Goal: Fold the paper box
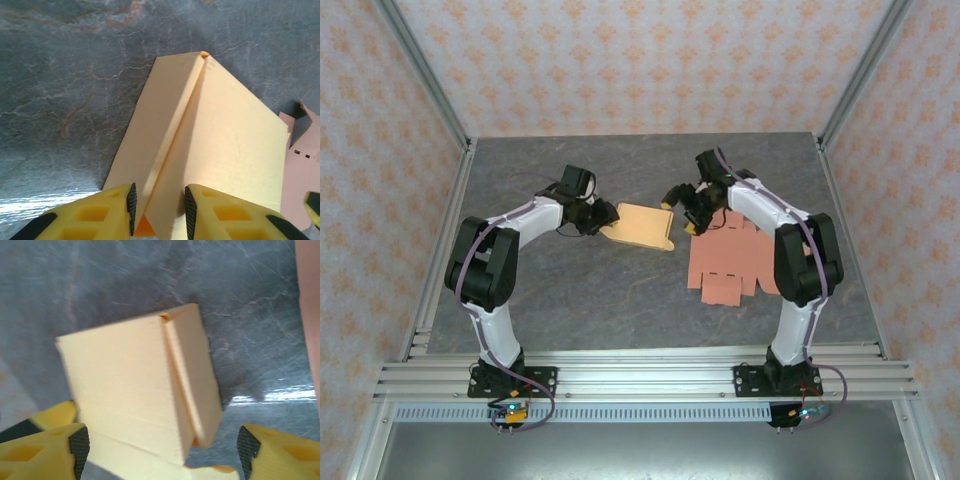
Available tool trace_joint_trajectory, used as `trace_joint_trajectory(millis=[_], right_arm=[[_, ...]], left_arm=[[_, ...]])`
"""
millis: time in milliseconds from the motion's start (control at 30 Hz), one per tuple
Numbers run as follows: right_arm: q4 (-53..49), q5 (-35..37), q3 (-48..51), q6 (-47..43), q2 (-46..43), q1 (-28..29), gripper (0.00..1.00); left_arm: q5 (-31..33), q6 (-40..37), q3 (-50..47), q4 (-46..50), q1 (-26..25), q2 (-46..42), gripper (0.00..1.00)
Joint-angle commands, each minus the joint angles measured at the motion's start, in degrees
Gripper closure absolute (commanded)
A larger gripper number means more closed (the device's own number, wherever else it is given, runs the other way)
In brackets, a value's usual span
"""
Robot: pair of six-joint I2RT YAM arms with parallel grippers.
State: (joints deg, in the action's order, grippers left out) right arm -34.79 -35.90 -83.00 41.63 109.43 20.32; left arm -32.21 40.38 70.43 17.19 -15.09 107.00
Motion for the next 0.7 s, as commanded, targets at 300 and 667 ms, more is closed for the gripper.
trace_joint_trajectory(millis=[300, 667], right_arm=[[-8.8, 14.3, -0.9, -13.2, 6.0, 2.6, 0.32], [-7.4, 10.9, -4.8, -14.9, 7.3, 2.6, 0.32]], left_arm=[[-0.6, -4.6, -0.5, 7.7, 1.4, -5.6, 0.4], [-9.7, -5.6, -0.4, 0.2, 3.9, -0.9, 0.33]])
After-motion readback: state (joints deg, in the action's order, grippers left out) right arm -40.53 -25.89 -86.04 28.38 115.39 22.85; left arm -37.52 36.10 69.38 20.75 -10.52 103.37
